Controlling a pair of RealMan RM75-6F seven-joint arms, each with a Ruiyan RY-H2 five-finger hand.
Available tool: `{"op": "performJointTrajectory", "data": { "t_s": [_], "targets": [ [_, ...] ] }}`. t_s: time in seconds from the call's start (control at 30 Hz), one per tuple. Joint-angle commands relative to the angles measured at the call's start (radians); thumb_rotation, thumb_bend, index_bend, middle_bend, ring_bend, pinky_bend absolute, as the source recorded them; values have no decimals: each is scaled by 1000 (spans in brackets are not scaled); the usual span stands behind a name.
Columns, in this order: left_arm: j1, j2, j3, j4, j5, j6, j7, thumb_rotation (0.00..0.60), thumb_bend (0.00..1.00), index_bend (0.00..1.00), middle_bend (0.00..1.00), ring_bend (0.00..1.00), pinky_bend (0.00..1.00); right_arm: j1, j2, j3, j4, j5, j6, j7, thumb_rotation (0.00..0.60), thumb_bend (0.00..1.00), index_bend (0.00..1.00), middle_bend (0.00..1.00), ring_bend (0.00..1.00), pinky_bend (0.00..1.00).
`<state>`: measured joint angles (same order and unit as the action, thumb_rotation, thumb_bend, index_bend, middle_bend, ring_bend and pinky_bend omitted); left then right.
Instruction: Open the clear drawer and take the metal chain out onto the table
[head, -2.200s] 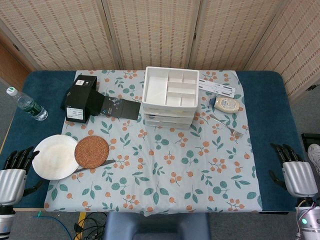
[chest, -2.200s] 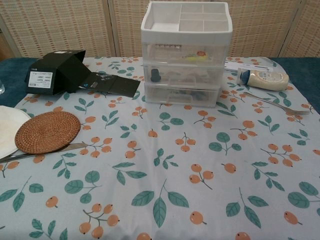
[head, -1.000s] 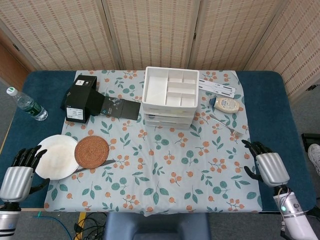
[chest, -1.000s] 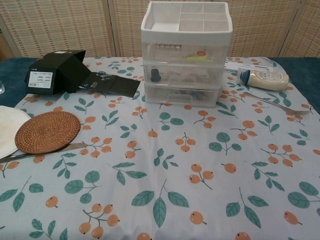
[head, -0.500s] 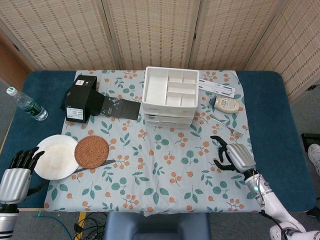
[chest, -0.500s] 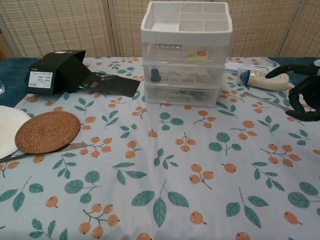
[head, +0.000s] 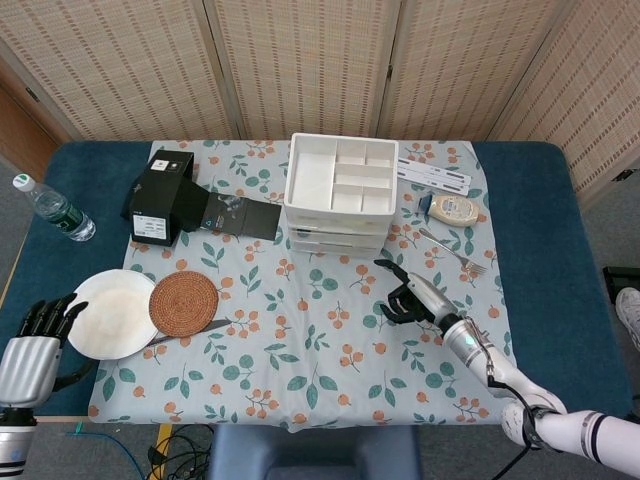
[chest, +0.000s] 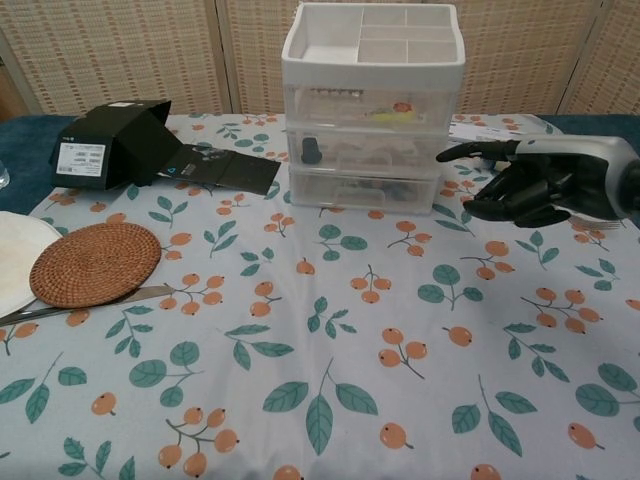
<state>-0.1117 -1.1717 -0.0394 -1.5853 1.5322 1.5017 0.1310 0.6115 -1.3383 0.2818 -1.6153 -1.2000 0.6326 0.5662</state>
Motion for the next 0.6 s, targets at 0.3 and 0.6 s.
{"op": "performJointTrajectory", "data": {
  "t_s": [0.3,0.6],
  "targets": [
    [-1,5,1,-3,-3,-5,2,600,169,157,120,119,94,89,-137,102,132,44,-51,182,600,534,15,854,989,1000],
    [-2,15,0,-16,2,-1,5,600,169,157,120,119,94,173,-227,151,232,68,-128,263,600,545,15,859,993,1000]
  ]
}}
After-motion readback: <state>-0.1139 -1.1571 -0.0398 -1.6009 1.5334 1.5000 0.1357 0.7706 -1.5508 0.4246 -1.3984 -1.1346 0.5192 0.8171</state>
